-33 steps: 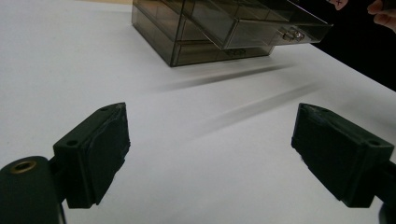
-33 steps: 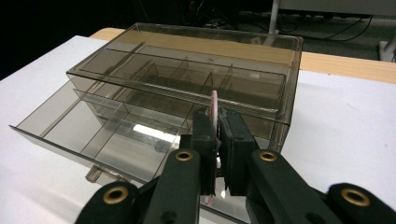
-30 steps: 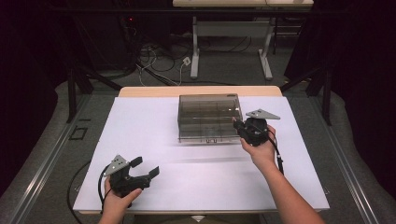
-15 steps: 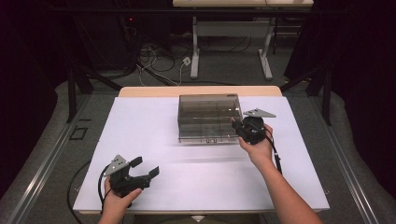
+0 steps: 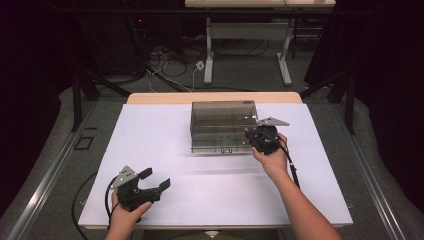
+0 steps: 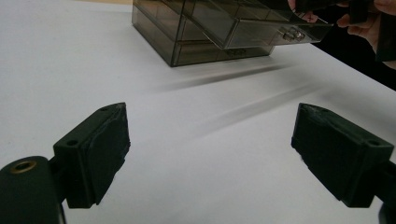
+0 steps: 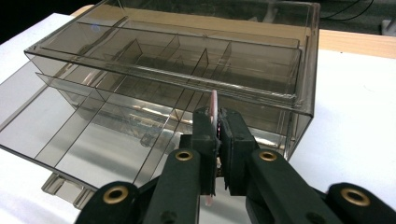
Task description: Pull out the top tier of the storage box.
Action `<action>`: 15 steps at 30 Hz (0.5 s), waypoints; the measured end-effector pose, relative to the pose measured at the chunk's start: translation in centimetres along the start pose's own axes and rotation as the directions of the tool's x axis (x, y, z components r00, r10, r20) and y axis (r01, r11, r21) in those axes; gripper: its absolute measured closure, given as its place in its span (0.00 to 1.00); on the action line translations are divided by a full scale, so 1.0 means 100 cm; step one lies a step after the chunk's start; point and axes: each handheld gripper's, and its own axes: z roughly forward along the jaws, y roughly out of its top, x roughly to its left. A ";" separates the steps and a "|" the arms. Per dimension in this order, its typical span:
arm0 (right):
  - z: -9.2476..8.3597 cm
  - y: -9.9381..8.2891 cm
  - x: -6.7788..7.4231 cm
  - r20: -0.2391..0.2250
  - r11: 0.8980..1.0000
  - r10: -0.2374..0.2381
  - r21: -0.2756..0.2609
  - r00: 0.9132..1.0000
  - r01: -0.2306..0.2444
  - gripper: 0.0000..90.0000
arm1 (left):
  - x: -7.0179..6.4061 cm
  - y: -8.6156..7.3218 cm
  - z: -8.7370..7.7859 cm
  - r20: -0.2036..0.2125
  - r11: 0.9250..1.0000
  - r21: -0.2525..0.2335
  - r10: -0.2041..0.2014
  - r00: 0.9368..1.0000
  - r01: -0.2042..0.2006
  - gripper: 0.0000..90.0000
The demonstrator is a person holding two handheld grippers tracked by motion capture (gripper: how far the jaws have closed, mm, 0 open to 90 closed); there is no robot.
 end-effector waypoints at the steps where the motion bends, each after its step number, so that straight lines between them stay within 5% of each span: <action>1: 0.001 0.000 0.000 -0.002 1.000 0.000 -0.003 1.000 0.000 0.95 | 0.000 0.000 0.000 0.000 1.000 0.001 0.001 1.000 -0.001 0.13; 15: 0.006 -0.001 0.002 -0.007 1.000 0.001 0.009 1.000 -0.001 0.95 | -0.001 0.000 -0.005 -0.004 1.000 -0.016 -0.008 1.000 0.008 0.12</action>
